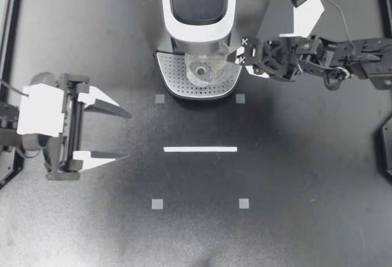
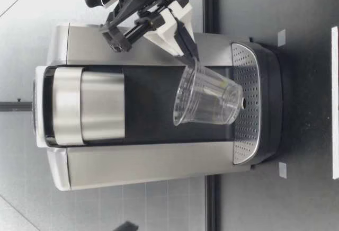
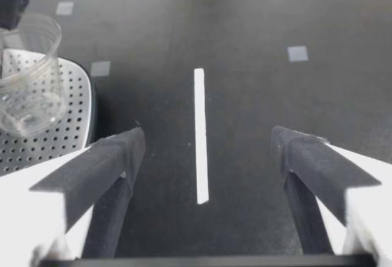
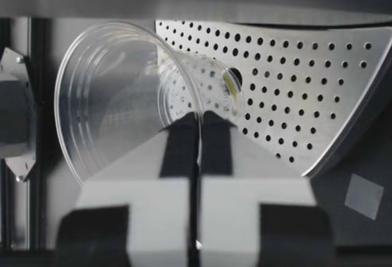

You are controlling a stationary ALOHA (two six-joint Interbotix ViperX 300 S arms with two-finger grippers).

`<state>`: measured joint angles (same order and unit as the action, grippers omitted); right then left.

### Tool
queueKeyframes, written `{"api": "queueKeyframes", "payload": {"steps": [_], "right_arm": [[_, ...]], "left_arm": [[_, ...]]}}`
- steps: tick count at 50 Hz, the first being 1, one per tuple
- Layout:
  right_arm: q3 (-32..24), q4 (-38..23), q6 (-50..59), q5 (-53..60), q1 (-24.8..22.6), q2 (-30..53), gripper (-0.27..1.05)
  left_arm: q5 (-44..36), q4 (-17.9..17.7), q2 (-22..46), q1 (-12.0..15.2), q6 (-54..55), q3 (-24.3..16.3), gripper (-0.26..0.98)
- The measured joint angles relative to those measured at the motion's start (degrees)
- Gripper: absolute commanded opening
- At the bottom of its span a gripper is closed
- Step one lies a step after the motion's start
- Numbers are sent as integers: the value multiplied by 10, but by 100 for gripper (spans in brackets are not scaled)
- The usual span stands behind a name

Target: Place the coffee capsule inside the capsule container, then place the cup onto the center of the cup tray, then push the 'Hot Water' and 'Travel Mug' buttons.

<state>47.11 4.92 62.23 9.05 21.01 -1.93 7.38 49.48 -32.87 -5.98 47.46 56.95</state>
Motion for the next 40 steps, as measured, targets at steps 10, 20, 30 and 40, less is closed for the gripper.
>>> {"api": "queueKeyframes", "payload": {"steps": [10,20,30,40], "right_arm": [[-4,-1,-1,1,4,3,5],[-6,0,-2,9,4,9,21],[-10,-2,-2,11,4,11,43],[-14,-10,-1,11,4,11,49]], "left_arm": [[-11,-7,-18,0,0,8,76],[-13,-8,-19,0,0,9,76],[-13,-8,-18,0,0,9,76],[-13,-8,-19,0,0,10,76]]}}
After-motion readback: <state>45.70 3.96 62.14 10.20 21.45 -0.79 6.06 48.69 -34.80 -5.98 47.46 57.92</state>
